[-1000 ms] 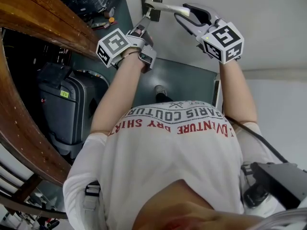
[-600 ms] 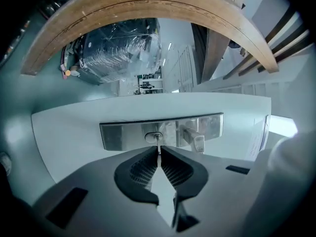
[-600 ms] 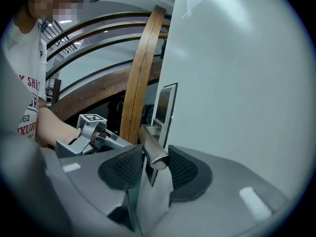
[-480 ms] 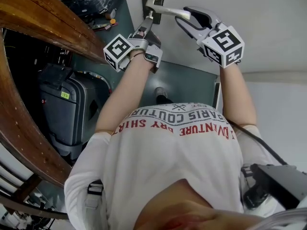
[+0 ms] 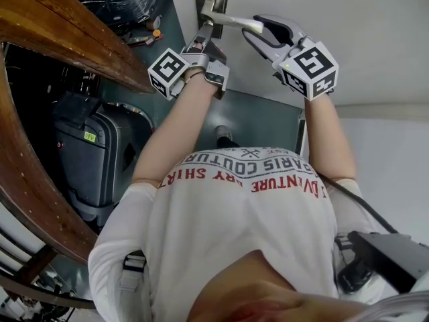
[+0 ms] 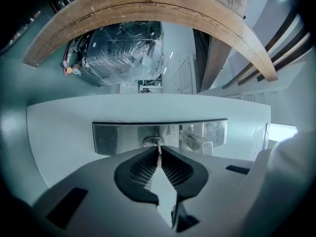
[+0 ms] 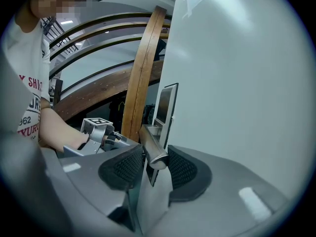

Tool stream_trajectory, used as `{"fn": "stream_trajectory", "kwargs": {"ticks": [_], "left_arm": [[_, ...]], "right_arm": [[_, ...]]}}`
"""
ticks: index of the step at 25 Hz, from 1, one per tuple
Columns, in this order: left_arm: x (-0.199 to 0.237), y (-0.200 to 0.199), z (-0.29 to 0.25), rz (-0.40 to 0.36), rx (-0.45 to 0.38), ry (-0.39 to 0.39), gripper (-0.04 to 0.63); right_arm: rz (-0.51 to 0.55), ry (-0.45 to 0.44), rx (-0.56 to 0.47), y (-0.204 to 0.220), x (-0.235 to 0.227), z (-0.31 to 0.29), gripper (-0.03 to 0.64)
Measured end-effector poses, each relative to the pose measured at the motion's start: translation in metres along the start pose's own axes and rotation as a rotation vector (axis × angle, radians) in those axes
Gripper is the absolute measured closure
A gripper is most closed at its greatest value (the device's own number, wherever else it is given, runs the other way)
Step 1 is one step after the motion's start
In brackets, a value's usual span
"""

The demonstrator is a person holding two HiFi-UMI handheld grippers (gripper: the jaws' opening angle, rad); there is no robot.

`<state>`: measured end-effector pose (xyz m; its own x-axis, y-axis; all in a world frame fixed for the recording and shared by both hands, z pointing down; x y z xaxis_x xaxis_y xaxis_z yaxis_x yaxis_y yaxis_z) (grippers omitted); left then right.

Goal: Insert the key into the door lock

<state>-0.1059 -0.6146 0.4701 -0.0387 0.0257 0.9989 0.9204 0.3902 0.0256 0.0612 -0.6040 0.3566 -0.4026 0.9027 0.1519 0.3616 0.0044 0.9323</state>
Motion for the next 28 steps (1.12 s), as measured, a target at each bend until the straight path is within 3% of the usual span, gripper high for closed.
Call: {"fn": "stream_trajectory", "kwargs": {"ticks": [10,14,17,20,22,25,27,28], "left_arm": [[0.0,0.0,-0.004,-0.003,0.001,0.029,0.572],[0.004,-0.005,-0.006,-0.116,0.058,0.073,0.565],[0.001,-0.01,0.006,-0.285,0.116,0.065,0.498],[-0.011,-0.008,0.036,-0.501,0.163,0.023,0.492],[-0.032,0.001,0.064,-0.693,0.203,0.042,0.492],[-0.077,0.024,0.118,-1.083,0.264,0.116,0.514],[-0.097,0.04,0.156,-1.298,0.293,0.12,0.592],[-0.102,0.046,0.177,-1.358,0.312,0.108,0.592]], "right_arm": [[0.001,0.0,-0.002,0.0,-0.001,0.0,0.463],[-0.009,0.016,-0.02,0.003,0.001,-0.003,0.46],[-0.022,0.058,-0.041,0.002,0.003,0.003,0.451],[-0.022,0.098,-0.04,-0.004,0.012,0.022,0.451],[-0.015,0.098,-0.032,-0.009,0.031,0.036,0.453],[-0.003,0.052,-0.037,-0.016,0.079,0.053,0.467],[-0.017,0.024,-0.038,-0.016,0.118,0.064,0.59],[-0.031,0.007,-0.032,-0.013,0.141,0.068,0.615]]}}
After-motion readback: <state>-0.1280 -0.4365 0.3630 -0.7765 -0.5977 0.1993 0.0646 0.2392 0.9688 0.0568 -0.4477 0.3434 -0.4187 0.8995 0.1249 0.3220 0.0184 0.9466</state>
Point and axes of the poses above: the fingertips, and each gripper's own axes: z backward along the fingers, x to its left, y out of its underside, the point moved 7 cm from there along z, backward along the fingers, and after that the axes turned 7 degrees about -y, right-handed, at the moved point
